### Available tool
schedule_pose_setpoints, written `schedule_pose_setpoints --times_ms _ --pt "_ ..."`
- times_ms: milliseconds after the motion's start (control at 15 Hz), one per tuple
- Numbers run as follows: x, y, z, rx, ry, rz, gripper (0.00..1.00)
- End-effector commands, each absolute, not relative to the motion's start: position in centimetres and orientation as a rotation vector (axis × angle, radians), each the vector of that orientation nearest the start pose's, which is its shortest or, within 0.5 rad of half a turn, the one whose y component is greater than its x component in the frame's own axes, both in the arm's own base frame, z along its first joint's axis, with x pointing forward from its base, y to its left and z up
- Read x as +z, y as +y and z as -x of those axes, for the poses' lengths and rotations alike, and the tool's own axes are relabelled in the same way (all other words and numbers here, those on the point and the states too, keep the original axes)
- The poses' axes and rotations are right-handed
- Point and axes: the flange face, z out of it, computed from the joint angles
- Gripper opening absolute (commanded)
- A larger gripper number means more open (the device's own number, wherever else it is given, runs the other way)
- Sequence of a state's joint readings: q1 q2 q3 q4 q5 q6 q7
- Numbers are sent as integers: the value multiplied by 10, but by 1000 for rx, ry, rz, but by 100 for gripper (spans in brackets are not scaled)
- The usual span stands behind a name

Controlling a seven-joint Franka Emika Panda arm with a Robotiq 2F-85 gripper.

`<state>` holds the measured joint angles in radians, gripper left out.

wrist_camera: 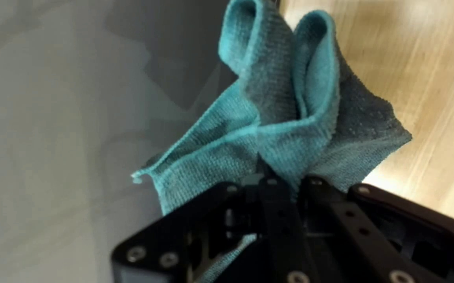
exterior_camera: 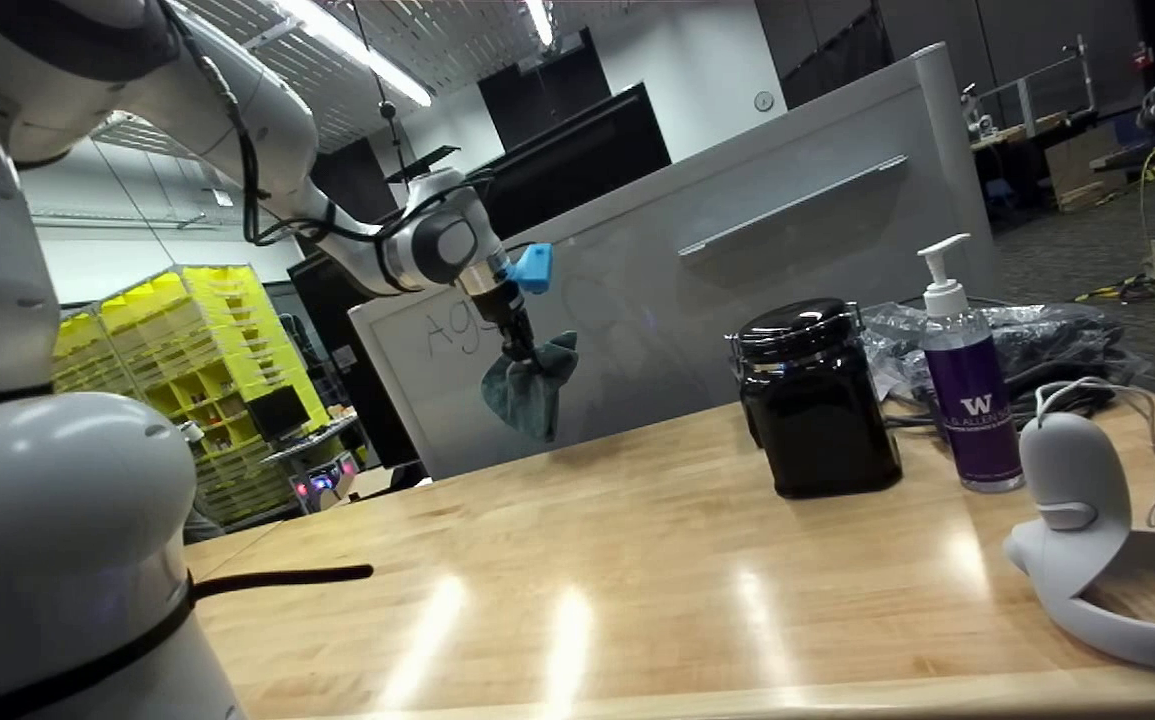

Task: Use the green towel to erase the writings on the white board

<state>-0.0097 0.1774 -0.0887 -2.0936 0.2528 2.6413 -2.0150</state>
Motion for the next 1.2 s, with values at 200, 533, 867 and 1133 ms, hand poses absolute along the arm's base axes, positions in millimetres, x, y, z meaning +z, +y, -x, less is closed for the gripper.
schedule_pose_setpoints --times_ms 200,533,867,1133 --pt "440 -61 -620 364 2156 -2263 2" --pt "544 -51 -600 312 1970 -2641 2" --pt "588 -54 -588 711 1751 -2799 2" --pt "589 -55 -586 1078 1607 -2747 2"
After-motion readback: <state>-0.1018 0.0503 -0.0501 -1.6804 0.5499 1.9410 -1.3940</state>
